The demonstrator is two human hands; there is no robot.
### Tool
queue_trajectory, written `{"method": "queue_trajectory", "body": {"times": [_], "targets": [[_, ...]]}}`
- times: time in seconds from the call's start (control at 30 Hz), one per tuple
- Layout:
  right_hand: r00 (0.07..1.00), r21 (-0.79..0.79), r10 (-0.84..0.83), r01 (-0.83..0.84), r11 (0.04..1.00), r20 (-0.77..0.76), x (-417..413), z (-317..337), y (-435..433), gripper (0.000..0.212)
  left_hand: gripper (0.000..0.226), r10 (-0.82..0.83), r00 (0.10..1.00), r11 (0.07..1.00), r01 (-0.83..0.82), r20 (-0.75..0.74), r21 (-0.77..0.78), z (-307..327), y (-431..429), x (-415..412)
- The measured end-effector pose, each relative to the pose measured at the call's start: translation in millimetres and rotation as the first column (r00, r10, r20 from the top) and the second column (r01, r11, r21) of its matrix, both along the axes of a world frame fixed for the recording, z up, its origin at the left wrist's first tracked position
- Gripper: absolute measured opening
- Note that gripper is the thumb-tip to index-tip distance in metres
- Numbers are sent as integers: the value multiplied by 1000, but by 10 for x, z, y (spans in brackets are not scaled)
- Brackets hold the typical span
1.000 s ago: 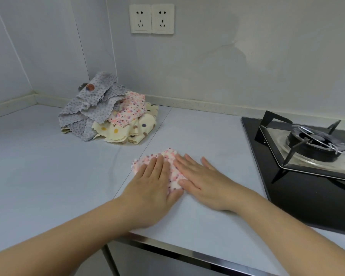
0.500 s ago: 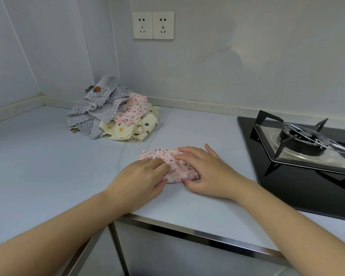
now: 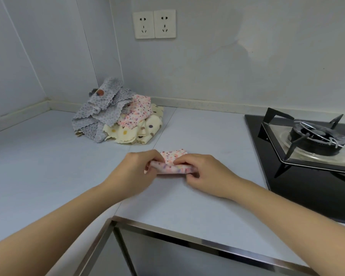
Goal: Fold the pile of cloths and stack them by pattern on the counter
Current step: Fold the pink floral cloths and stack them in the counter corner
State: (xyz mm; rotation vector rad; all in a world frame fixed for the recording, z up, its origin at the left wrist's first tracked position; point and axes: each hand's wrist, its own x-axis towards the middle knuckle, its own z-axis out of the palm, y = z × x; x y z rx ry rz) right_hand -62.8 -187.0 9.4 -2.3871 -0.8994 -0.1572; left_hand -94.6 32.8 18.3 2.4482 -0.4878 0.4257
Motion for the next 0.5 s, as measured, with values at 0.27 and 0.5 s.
{"method": "queue_trajectory", "body": {"times": [0.27, 0.5], "targets": [[830, 600, 114, 293, 744, -546, 441, 629, -110, 10, 26, 98, 966, 759, -229, -240, -610, 596, -275, 403], [808, 712, 56, 480, 512, -586, 495, 1569, -485, 17, 33, 269, 958, 780, -276, -97, -562, 1545, -1135, 605]]}}
